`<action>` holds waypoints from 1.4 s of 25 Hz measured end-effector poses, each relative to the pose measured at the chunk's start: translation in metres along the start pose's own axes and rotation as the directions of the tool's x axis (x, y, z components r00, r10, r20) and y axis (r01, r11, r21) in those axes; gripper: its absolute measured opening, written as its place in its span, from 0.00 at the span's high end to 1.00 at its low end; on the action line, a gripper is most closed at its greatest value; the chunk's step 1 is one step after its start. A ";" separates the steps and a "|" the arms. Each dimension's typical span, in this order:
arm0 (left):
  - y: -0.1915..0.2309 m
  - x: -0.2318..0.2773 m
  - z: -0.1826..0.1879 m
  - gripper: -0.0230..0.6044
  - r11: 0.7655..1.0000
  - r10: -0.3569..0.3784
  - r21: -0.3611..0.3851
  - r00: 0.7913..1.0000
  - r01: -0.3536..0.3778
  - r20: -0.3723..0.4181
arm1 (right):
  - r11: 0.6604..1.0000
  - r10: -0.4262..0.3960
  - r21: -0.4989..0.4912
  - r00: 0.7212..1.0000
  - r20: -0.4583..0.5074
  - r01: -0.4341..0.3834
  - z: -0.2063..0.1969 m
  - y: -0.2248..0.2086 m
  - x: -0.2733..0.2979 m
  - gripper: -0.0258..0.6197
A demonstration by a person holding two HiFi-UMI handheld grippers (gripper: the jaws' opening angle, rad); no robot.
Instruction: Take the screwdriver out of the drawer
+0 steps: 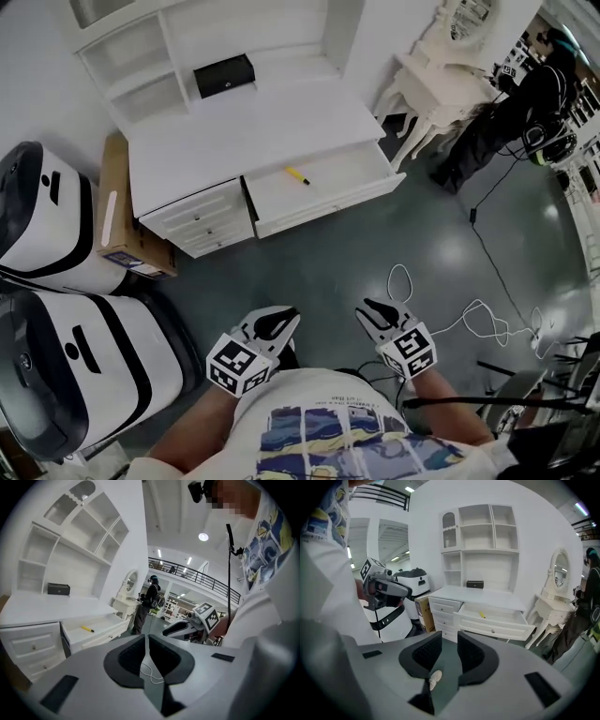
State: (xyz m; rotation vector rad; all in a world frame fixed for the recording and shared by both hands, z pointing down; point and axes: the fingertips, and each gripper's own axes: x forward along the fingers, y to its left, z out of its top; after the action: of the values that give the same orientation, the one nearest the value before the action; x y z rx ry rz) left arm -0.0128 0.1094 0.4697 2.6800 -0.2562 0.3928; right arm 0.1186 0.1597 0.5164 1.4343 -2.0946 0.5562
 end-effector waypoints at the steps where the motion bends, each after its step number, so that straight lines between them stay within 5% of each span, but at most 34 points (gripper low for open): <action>1: 0.012 0.004 0.010 0.94 1.000 -0.006 0.007 1.000 0.006 0.009 | 1.000 -0.009 -0.009 1.000 -0.004 0.009 0.011 -0.011 0.009 0.77; 8: 0.079 0.005 0.035 0.94 1.000 -0.018 0.006 1.000 0.018 -0.003 | 0.999 -0.016 -0.043 1.000 -0.018 0.015 0.068 -0.052 0.084 0.79; 20: 0.162 -0.016 0.044 0.94 0.964 0.243 -0.122 0.969 -0.237 0.039 | 0.993 0.052 -0.105 0.995 -0.091 -0.061 0.111 -0.140 0.208 0.81; 35: 0.224 0.045 0.125 0.94 0.819 0.549 -0.210 0.835 -0.535 0.014 | 0.945 0.208 -0.173 0.916 -0.343 -0.279 0.078 -0.250 0.386 0.74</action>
State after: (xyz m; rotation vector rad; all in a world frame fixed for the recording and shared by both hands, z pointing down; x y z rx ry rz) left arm 0.0055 -0.1499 0.4586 2.3841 -1.0434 0.4064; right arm 0.2254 -0.2510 0.7101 0.8956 -2.0079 0.5893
